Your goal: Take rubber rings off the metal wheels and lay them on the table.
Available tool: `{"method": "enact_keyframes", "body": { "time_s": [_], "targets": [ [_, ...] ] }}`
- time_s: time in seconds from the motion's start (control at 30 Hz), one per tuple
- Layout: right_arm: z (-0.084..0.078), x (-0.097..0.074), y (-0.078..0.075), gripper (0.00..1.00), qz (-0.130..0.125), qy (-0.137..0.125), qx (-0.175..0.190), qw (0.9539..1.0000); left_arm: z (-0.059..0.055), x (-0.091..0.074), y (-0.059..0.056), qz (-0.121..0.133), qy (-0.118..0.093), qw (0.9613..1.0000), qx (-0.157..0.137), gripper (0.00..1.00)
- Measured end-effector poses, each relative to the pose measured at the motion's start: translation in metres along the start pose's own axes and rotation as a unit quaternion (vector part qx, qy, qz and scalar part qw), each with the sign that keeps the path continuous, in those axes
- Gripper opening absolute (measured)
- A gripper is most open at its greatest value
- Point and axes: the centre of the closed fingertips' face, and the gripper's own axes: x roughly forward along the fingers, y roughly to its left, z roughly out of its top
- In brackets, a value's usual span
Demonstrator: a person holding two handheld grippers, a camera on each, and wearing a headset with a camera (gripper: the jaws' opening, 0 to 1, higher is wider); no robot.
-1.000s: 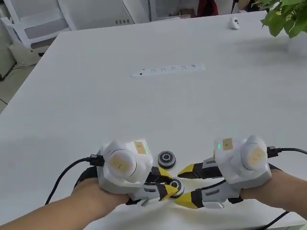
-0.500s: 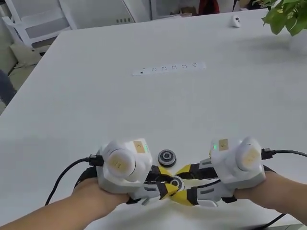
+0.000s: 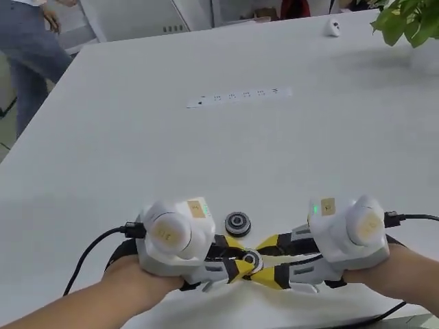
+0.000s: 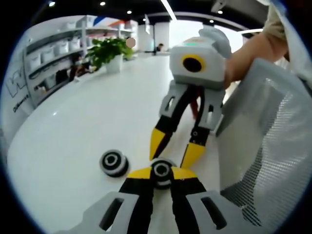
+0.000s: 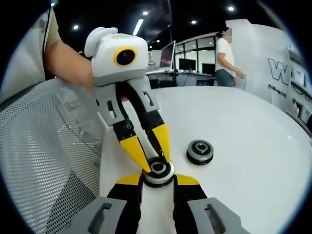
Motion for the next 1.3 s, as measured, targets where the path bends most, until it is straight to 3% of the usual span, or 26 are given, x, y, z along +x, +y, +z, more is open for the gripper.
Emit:
{"method": "enact_keyframes", "body": {
  "time_s": [0.23,1.3],
  "targets": [
    [-0.0038,-0.0020,-0.0015,0.18,-0.005,0.013,-0.017,0.9997,-0.0001,0.0000,0.0002,0.001,-0.001,1.0000,-0.001,0.13],
    [-0.0094,-0.0084,-0.0036,0.02,-0.014,0.033,0.000,0.9993,-0.0007,0.0009,0.0005,0.007,-0.001,1.0000,0.000,0.13]
  ]
}}
